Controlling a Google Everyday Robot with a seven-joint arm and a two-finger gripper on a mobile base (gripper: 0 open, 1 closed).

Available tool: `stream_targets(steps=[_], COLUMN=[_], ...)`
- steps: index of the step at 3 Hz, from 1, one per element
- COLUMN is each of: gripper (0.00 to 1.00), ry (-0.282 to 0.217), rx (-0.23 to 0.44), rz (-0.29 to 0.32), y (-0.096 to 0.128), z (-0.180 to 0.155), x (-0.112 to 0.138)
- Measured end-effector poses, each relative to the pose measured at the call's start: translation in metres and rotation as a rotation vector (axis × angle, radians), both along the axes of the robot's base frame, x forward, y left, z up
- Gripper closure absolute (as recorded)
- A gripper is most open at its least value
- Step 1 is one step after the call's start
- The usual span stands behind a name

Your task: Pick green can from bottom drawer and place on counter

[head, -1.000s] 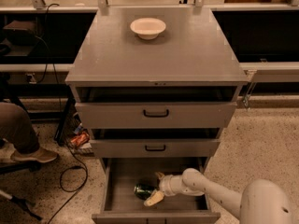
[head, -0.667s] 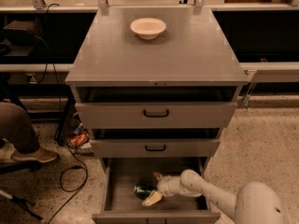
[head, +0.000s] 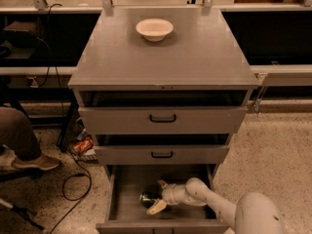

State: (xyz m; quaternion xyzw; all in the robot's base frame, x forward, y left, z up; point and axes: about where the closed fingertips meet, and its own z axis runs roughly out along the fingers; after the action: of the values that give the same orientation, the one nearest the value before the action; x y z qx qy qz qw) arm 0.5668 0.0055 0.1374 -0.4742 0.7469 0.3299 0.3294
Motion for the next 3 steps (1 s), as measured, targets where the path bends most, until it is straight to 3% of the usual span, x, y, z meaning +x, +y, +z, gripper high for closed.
stream_targets(steps=[1,3], gripper=[0.16,0.7], ry=[0.006,0.019], rx=[0.005,0.032], rz=[0.009,0.017], y=[0.004,0.0], z=[-0.007,-0.003], x=[-0.002,-0.015])
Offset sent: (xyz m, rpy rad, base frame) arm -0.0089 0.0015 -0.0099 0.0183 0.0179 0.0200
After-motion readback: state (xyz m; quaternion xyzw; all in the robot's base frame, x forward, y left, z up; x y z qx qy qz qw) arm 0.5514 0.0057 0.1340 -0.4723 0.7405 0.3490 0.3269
